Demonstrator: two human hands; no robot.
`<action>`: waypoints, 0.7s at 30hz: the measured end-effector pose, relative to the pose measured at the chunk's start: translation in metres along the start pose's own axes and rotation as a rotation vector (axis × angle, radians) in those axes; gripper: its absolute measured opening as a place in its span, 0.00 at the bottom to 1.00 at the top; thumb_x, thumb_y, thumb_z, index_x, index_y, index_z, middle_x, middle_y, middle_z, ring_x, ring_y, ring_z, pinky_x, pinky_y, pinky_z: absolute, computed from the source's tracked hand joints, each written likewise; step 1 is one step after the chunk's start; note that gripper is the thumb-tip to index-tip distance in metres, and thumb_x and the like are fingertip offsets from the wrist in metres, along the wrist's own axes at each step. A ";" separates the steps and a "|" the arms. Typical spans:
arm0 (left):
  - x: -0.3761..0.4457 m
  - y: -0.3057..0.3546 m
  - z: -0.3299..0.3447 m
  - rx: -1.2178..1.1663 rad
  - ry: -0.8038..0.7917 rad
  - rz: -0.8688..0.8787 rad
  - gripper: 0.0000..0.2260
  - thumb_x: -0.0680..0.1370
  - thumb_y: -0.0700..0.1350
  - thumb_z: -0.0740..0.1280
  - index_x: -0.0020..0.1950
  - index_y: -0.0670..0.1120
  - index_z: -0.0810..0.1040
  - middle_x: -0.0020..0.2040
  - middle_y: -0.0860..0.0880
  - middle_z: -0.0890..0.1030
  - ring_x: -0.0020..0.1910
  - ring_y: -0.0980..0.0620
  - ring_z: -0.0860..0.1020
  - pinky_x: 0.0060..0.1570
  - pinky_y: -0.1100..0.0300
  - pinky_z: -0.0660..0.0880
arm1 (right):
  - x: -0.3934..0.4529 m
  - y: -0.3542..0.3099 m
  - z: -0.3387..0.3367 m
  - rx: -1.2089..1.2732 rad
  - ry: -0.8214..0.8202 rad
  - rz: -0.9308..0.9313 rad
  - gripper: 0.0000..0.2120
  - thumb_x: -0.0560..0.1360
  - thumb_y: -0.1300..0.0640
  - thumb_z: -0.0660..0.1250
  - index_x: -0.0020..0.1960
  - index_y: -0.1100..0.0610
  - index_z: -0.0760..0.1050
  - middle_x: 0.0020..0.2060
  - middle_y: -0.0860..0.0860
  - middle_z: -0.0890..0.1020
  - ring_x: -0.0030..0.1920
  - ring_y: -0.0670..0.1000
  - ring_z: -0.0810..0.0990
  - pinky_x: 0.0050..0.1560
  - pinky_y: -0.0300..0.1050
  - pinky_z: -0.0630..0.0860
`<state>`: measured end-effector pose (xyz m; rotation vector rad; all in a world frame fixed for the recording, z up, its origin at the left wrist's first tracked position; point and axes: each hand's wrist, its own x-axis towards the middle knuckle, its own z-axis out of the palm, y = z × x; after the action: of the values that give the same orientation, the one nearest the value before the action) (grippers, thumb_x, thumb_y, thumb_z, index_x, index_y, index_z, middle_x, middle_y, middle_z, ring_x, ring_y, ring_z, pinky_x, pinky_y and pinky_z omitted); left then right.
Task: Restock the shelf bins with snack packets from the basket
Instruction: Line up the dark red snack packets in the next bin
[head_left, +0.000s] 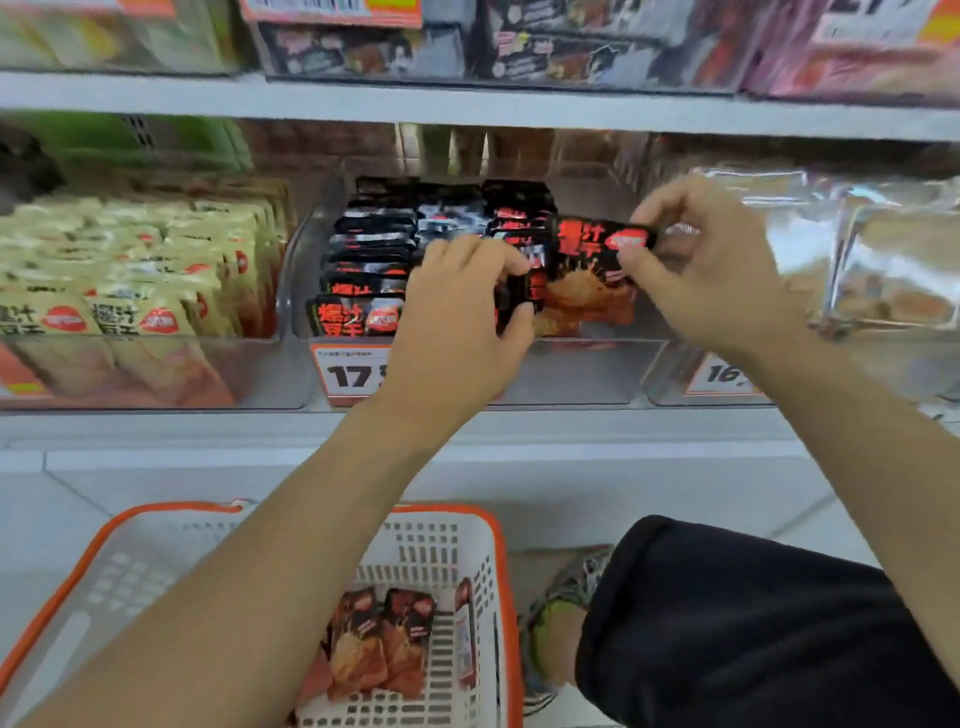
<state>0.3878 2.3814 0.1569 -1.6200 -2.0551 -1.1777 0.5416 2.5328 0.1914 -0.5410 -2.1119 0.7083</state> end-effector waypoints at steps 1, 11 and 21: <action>0.005 -0.002 0.004 0.048 -0.045 0.002 0.15 0.73 0.48 0.66 0.58 0.46 0.78 0.54 0.48 0.78 0.57 0.45 0.72 0.57 0.48 0.70 | 0.002 0.009 0.004 -0.094 -0.073 0.007 0.10 0.76 0.62 0.71 0.47 0.49 0.73 0.39 0.43 0.80 0.37 0.50 0.82 0.40 0.41 0.77; -0.007 -0.012 0.023 0.074 -0.069 -0.024 0.17 0.74 0.47 0.65 0.62 0.44 0.77 0.59 0.48 0.77 0.62 0.47 0.69 0.62 0.54 0.64 | 0.010 0.019 0.023 -0.273 -0.219 0.126 0.13 0.73 0.59 0.74 0.37 0.47 0.73 0.35 0.45 0.82 0.37 0.43 0.81 0.43 0.34 0.77; -0.099 -0.028 0.019 -0.251 0.196 -0.064 0.05 0.75 0.35 0.63 0.47 0.41 0.77 0.46 0.49 0.78 0.47 0.55 0.73 0.49 0.64 0.68 | -0.053 -0.032 0.034 -0.199 0.025 -0.323 0.04 0.75 0.66 0.66 0.49 0.62 0.77 0.45 0.52 0.77 0.42 0.44 0.74 0.46 0.34 0.71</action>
<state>0.4009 2.3267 0.0691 -1.4801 -1.9111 -1.6038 0.5399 2.4674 0.1642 -0.2997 -2.1912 0.3097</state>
